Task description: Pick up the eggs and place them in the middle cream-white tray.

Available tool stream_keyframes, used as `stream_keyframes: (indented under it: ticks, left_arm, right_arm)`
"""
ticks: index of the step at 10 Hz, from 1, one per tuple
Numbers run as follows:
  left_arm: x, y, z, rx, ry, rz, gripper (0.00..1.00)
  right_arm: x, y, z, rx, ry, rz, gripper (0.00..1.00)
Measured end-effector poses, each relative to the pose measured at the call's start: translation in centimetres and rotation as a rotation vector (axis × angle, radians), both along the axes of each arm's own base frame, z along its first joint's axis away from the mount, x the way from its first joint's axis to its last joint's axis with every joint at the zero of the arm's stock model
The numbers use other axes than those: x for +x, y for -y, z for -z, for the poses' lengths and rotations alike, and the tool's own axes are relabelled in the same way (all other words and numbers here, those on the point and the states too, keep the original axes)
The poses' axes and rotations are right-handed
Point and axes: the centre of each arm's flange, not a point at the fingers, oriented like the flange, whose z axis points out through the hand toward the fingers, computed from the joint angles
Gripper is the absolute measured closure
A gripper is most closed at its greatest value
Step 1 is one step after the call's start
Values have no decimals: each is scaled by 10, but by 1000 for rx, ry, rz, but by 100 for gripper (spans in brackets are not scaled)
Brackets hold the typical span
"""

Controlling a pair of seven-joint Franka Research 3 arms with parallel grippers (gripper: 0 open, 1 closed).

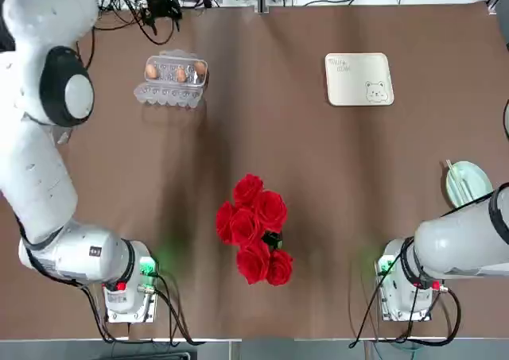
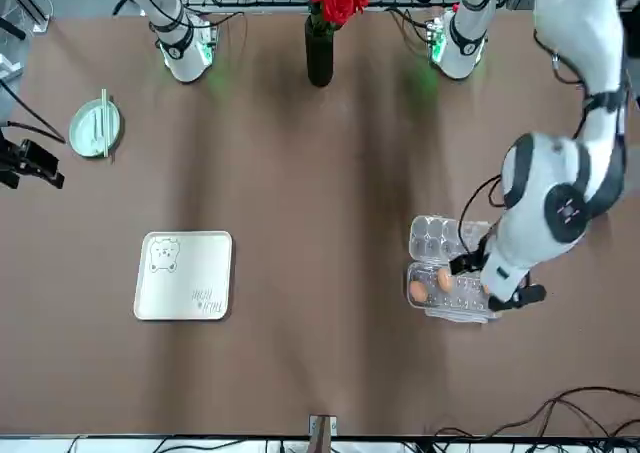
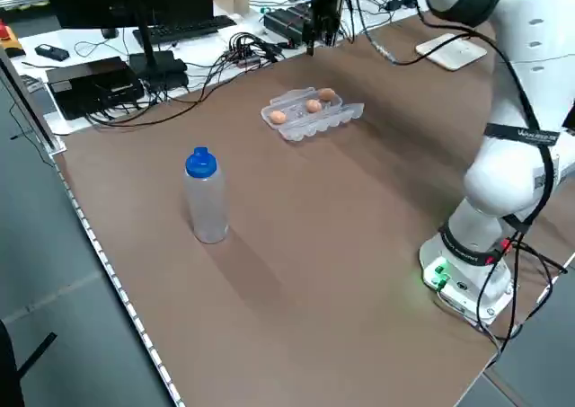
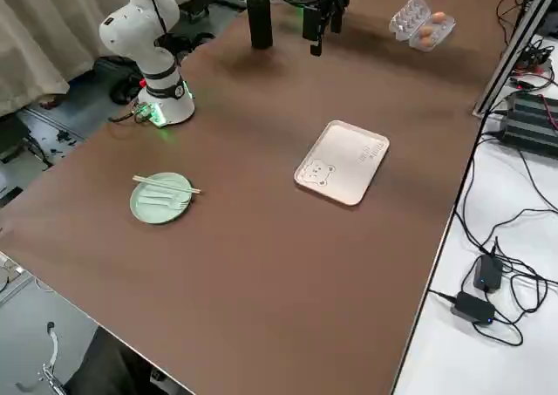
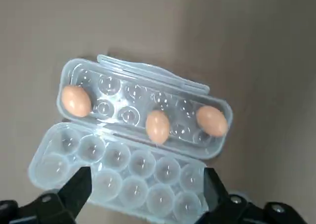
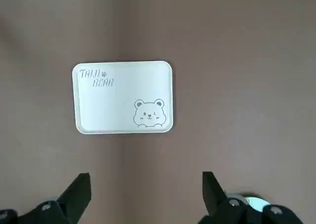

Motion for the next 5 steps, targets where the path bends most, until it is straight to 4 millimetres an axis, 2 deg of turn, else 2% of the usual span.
stream_keyframes:
  ticks: [2, 5]
  left_arm:
    - [1, -2, 53, 9, -9, -39, 3]
    - [-2, 1, 97, 8, -1, -53, 9]
  right_arm:
    - [0, -1, 0, 0, 0, -2, 0]
    - [1, -4, 3, 1, -6, -8, 0]
